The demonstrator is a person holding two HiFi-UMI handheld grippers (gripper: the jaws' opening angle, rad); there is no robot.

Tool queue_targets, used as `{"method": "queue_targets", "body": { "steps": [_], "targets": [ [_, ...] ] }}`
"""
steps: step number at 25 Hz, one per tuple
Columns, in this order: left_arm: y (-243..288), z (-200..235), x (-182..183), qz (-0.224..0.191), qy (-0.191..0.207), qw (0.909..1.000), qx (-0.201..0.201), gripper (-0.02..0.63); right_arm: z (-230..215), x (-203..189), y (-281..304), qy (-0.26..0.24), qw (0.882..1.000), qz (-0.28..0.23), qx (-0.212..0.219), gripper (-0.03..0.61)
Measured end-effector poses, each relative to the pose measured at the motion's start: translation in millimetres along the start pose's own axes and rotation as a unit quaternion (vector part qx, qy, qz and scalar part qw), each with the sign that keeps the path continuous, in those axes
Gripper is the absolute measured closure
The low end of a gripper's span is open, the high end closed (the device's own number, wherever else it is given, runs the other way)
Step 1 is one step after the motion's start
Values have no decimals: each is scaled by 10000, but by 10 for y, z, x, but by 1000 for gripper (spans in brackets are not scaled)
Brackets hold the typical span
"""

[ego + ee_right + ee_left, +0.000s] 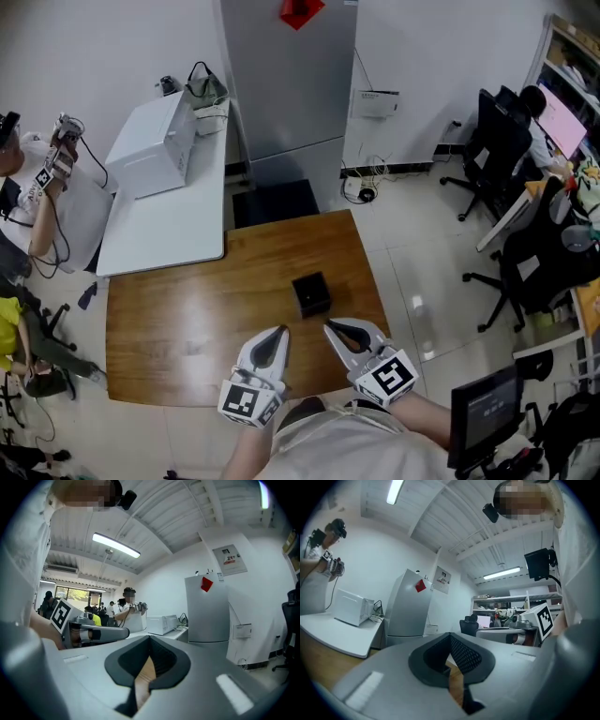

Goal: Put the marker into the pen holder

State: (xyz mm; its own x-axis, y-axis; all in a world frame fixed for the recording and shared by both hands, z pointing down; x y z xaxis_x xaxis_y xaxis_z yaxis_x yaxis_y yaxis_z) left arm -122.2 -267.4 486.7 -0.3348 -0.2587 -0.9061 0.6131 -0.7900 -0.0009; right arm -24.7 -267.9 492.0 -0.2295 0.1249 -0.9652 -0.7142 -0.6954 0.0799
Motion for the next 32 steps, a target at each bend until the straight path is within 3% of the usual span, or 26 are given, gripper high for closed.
{"method": "queue_targets", "body": {
  "steps": [6, 11, 20, 26, 32],
  "targets": [
    [-214, -439, -144, -65, 131, 9996, 231, 597, 187, 42, -494, 68, 9995, -87, 282, 578],
    [-346, -1146, -454, -23, 265, 9993, 280, 597, 343, -4, -1213, 195, 9979, -46, 619, 578],
    [-730, -2352, -997, -124, 138, 9992, 351, 597, 514, -154, -2525, 286, 9968, 138, 730, 578],
    [-999, -2687, -1102, -91, 121, 9989, 433, 597, 681, -178, -2953, 374, 9967, 184, 692, 578],
    [-1188, -2752, -1036, -184, 173, 9991, 336, 597, 837, -88, -2937, 356, 9970, 169, 670, 578]
  ]
}}
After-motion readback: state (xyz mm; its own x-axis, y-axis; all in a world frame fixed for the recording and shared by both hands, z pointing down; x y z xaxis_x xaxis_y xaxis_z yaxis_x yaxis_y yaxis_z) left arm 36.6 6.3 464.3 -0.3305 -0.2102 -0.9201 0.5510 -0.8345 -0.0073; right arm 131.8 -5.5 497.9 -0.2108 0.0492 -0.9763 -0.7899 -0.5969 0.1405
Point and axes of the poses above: the fingertips, and each gripper's own axes: y forward along the fingers, z to its left, x out of its top, the point moved 2 cm from there along -y, backward along the fingers, and after that the axes turned 14 degrees about -y, right-handed, at the moved point
